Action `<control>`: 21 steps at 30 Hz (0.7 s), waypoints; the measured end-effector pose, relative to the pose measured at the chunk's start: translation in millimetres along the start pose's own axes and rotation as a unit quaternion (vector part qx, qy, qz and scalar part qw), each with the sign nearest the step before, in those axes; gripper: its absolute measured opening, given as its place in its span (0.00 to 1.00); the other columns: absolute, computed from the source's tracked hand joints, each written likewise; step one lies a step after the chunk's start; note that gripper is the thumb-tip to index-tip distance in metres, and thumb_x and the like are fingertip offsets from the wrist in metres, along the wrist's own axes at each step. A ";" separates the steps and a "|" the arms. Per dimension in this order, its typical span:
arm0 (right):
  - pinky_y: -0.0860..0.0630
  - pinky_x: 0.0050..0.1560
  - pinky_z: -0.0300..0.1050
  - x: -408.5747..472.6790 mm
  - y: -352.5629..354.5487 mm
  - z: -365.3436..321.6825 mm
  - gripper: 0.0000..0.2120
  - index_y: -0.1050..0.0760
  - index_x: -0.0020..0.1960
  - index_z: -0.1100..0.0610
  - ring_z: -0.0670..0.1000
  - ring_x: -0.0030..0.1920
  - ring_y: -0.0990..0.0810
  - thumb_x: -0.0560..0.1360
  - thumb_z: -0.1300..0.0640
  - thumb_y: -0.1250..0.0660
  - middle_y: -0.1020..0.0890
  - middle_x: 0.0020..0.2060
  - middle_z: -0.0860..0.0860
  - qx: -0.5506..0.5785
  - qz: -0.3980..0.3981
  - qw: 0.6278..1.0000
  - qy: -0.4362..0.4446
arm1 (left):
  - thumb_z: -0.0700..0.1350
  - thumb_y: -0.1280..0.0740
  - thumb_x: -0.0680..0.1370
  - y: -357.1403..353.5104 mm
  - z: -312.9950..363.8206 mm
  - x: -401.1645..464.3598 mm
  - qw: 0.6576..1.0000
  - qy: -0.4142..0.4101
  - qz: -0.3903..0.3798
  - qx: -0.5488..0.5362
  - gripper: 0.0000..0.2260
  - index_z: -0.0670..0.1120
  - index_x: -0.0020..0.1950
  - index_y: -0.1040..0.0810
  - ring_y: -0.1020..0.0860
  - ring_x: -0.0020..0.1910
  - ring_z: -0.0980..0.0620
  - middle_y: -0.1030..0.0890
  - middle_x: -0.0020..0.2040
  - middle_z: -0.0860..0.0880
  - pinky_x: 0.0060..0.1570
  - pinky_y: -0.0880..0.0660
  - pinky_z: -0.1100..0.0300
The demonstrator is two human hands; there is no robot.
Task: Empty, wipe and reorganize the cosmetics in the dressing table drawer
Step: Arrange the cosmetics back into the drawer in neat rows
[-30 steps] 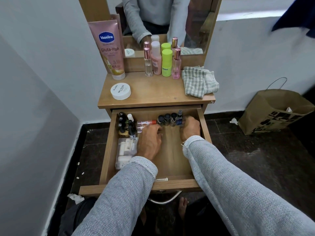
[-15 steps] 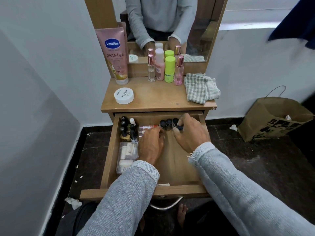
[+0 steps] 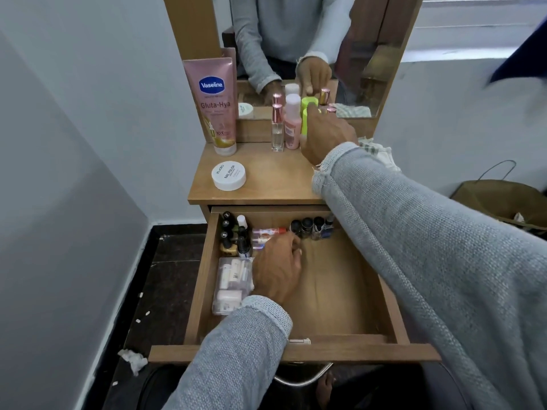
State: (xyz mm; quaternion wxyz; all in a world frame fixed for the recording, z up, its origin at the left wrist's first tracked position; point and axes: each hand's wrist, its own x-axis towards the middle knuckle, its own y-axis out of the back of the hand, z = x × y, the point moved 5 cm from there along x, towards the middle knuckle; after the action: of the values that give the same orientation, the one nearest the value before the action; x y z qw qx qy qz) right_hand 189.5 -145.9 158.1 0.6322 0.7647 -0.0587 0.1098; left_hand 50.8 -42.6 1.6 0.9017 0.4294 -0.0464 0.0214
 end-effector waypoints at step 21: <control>0.25 0.40 0.52 -19.7 -5.3 -9.4 0.18 0.32 0.62 0.59 0.59 0.48 0.20 0.75 0.56 0.32 0.24 0.56 0.57 -0.003 0.122 0.986 0.111 | 0.44 0.32 0.78 -1.8 -2.4 1.2 1.000 -0.013 0.009 -0.004 0.07 0.50 0.55 0.21 0.21 0.49 0.55 0.18 0.51 0.53 0.51 0.22 0.56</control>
State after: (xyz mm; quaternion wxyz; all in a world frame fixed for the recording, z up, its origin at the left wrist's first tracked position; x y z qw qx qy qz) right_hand 170.7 -136.6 149.9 0.6186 0.7333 -0.0819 0.2702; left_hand 52.3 -41.9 -1.2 0.9027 0.4251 -0.0617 0.0239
